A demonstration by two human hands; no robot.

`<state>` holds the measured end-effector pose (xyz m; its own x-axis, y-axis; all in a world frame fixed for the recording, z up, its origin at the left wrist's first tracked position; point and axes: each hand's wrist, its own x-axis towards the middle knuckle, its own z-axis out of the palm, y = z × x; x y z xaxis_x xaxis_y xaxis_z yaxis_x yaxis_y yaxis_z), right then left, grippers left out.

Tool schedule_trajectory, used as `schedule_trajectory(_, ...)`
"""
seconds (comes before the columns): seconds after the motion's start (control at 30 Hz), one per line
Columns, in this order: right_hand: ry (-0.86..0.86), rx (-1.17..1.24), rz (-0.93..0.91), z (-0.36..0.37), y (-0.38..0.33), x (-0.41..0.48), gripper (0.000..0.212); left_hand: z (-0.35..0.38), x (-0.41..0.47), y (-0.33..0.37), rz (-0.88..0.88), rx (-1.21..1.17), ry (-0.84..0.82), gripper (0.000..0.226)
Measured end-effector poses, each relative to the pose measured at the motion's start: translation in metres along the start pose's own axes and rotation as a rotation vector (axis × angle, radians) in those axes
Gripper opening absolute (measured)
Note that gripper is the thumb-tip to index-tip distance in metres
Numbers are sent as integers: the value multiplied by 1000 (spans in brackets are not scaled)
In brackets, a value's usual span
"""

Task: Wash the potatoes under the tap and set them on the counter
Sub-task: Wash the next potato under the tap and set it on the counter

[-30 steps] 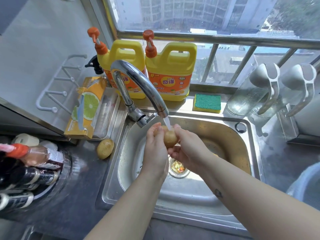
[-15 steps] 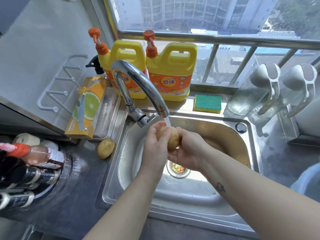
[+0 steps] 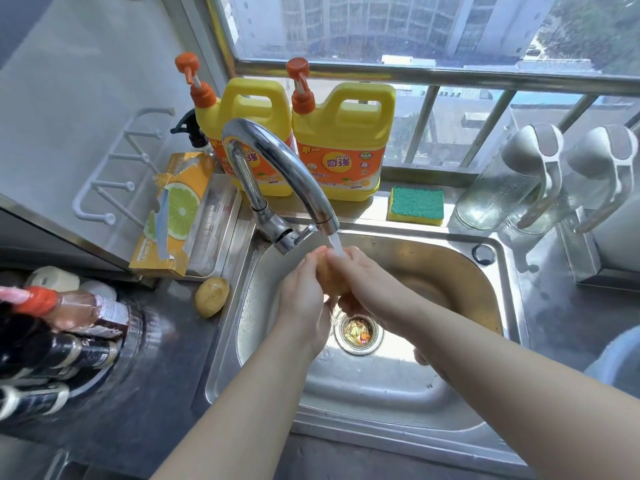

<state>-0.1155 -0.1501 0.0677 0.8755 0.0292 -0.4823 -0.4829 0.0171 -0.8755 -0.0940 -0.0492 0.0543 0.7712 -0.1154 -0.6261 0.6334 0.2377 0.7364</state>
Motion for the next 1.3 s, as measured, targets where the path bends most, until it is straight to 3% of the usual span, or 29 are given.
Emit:
schedule_trajectory(0.17,26,105,317,-3,-1,7,55,-12,-6,-15,212,385,-150,28)
schedule_trajectory(0.23,14,83,345,-6,2,8,63,-13,-6,-18,250,419,-138,25)
schedule_trajectory(0.37,-17,31,222,-1,11,2,57,0,0,-11,175,139,24,19)
schedule_trajectory(0.43,-48,-88,128,3,14,-4,46,1,9,-6,33,3,139,14)
schedule_trajectory(0.53,-51,-246,45,5,21,-6,46,0,13,-5,-98,-65,111,18)
schedule_trajectory(0.67,45,-193,-56,5,24,-3,29,2,8,-15,-44,-41,95,36)
schedule_trajectory(0.73,74,-126,79,3,23,-2,36,-4,6,-24,63,69,49,38)
schedule_trajectory(0.83,22,147,351,-5,22,-3,53,-14,3,-37,254,327,-65,23)
schedule_trajectory(0.93,-52,280,437,-14,16,-6,62,-18,2,-42,342,460,-177,44)
schedule_trajectory(1.03,-47,56,361,-13,16,-1,74,-12,1,-39,329,376,-122,59)
schedule_trajectory(1.1,34,-111,237,-10,19,2,72,-5,-1,-36,283,280,-51,61)
schedule_trajectory(1.23,106,-390,-64,-4,34,-3,45,7,2,-25,62,36,61,36)
schedule_trajectory(1.3,113,-532,-110,-4,38,-7,49,4,6,-17,-79,-30,93,28)
